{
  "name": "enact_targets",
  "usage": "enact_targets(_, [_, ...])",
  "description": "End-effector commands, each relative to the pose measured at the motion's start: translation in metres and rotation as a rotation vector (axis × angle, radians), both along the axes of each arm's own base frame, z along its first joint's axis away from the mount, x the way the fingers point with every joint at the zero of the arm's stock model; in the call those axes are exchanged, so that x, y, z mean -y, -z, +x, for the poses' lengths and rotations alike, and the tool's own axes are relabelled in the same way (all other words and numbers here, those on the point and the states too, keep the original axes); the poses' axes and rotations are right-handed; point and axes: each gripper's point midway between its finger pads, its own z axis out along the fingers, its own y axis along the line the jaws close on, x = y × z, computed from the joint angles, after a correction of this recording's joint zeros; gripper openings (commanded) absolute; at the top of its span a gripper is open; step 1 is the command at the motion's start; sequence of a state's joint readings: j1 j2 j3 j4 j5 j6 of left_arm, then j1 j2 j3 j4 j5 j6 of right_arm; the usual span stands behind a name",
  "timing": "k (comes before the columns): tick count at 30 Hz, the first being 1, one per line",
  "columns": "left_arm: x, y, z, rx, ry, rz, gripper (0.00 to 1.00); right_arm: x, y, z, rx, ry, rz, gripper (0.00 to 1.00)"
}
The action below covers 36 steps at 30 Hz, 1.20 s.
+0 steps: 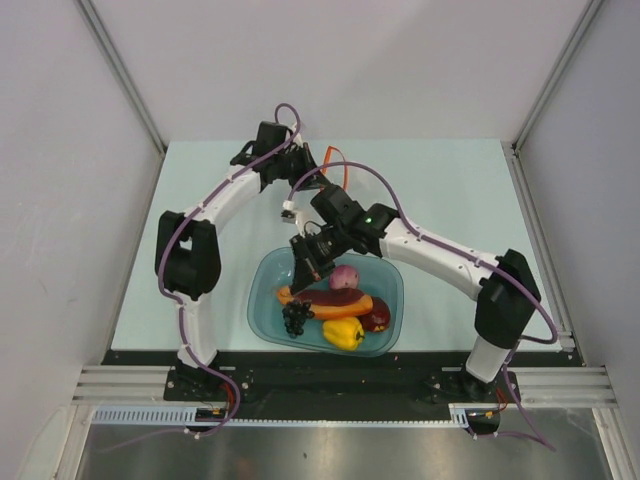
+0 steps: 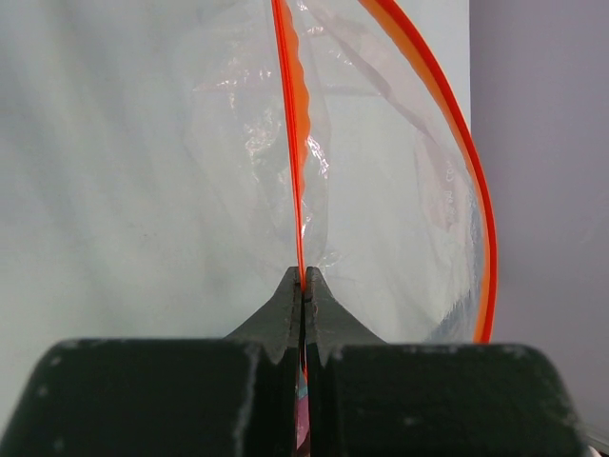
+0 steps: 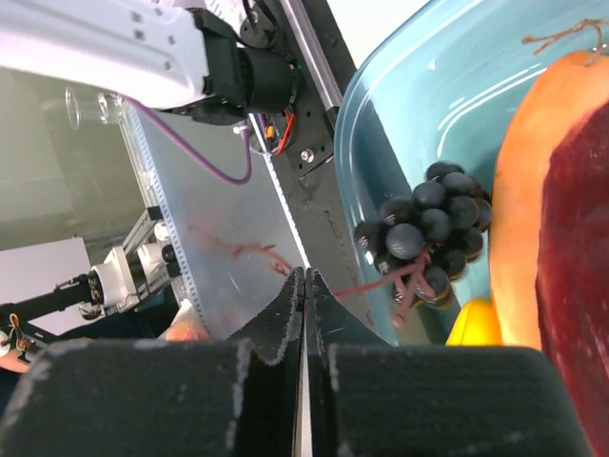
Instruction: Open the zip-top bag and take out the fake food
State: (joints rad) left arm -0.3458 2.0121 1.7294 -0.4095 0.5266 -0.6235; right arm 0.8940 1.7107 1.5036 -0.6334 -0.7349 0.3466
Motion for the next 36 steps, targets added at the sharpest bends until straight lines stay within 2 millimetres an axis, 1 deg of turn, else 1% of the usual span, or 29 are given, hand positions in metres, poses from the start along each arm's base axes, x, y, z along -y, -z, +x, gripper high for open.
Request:
enact_targets(1, [-0.006,-0.036,-0.002,0.095,0.004,-0.013,0.00,-0.026,0.000,0.009,0.026,-0.035,0.058,0.00])
enact_targets(2, [-0.006,-0.036,-0.001,0.093,0.005,-0.014,0.00,-0.030,-0.001,0.008,0.027,-0.040,0.050,0.00])
enact_targets(3, [-0.006,-0.036,-0.001,0.093,0.006,-0.015,0.00,-0.033,0.005,0.008,0.025,-0.047,0.034,0.00])
enact_targets(4, [-0.006,-0.035,-0.001,0.089,0.003,-0.015,0.00,-0.036,0.016,0.009,0.019,-0.048,0.007,0.00])
enact_targets(5, [-0.007,-0.036,0.000,0.092,0.001,-0.017,0.00,-0.040,0.016,0.009,0.026,-0.057,-0.001,0.01])
enact_targets(7, [-0.007,-0.036,0.001,0.093,-0.001,-0.018,0.00,-0.044,0.025,0.016,0.044,-0.035,-0.033,0.11])
enact_targets(9, [-0.007,-0.037,0.002,0.094,-0.005,-0.020,0.00,-0.048,0.021,0.021,0.063,-0.020,-0.031,0.15])
enact_targets(10, [-0.006,-0.036,0.002,0.092,-0.006,-0.022,0.00,-0.048,0.023,0.027,0.085,0.002,-0.043,0.20])
enact_targets(12, [-0.006,-0.035,0.003,0.090,-0.007,-0.025,0.00,-0.045,0.024,0.035,0.100,0.035,-0.061,0.23])
enact_targets(13, [-0.006,-0.035,0.004,0.089,-0.009,-0.025,0.00,-0.041,0.026,0.040,0.108,0.060,-0.079,0.31])
enact_targets(15, [-0.007,-0.033,0.005,0.088,-0.014,-0.024,0.00,-0.030,0.031,0.047,0.124,0.105,-0.123,0.41])
enact_targets(16, [-0.006,-0.032,0.005,0.084,-0.016,-0.025,0.00,-0.021,0.037,0.056,0.131,0.140,-0.152,0.44])
enact_targets(17, [-0.006,-0.033,0.005,0.087,-0.015,-0.027,0.00,-0.016,0.037,0.059,0.131,0.152,-0.158,0.45])
enact_targets(18, [-0.006,-0.031,0.006,0.083,-0.016,-0.028,0.00,-0.010,0.031,0.061,0.137,0.165,-0.149,0.45])
enact_targets(20, [-0.005,-0.030,0.007,0.082,-0.016,-0.029,0.00,0.004,0.033,0.068,0.141,0.191,-0.161,0.45])
enact_targets(21, [-0.005,-0.028,0.007,0.076,-0.018,-0.028,0.00,0.010,0.027,0.068,0.150,0.198,-0.156,0.45])
enact_targets(22, [-0.005,-0.028,0.007,0.075,-0.017,-0.029,0.00,0.018,0.031,0.071,0.144,0.208,-0.172,0.45])
enact_targets(23, [-0.005,-0.027,0.007,0.073,-0.019,-0.031,0.00,0.025,0.034,0.069,0.127,0.216,-0.188,0.45])
enact_targets(24, [-0.005,-0.027,0.008,0.071,-0.021,-0.032,0.00,0.029,0.027,0.067,0.133,0.227,-0.177,0.45])
enact_targets(26, [-0.003,-0.025,0.009,0.069,-0.019,-0.037,0.00,0.039,0.026,0.065,0.150,0.250,-0.189,0.45])
enact_targets(27, [-0.003,-0.023,0.009,0.064,-0.020,-0.037,0.00,0.042,0.022,0.066,0.169,0.264,-0.184,0.45])
enact_targets(28, [-0.003,-0.021,0.009,0.058,-0.022,-0.037,0.00,0.049,0.009,0.070,0.217,0.303,-0.173,0.46])
enact_targets(29, [-0.002,-0.021,0.010,0.059,-0.022,-0.041,0.00,0.053,0.006,0.071,0.229,0.331,-0.174,0.47])
enact_targets(30, [-0.002,-0.020,0.010,0.051,-0.028,-0.047,0.00,0.058,0.002,0.076,0.246,0.363,-0.178,0.51])
enact_targets(31, [-0.001,-0.019,0.012,0.051,-0.034,-0.052,0.00,0.068,-0.009,0.082,0.286,0.422,-0.179,0.52])
enact_targets(33, [-0.003,-0.015,0.013,0.032,-0.065,-0.057,0.00,0.085,-0.015,0.094,0.286,0.524,-0.199,0.54])
enact_targets(34, [-0.004,-0.015,0.015,0.034,-0.083,-0.059,0.00,0.096,-0.017,0.103,0.299,0.579,-0.216,0.57])
enact_targets(35, [-0.007,-0.022,0.019,0.057,-0.120,-0.060,0.00,0.106,-0.022,0.107,0.302,0.620,-0.216,0.59])
enact_targets(36, [-0.008,-0.024,0.022,0.050,-0.154,-0.078,0.00,0.121,-0.021,0.117,0.284,0.682,-0.228,0.60])
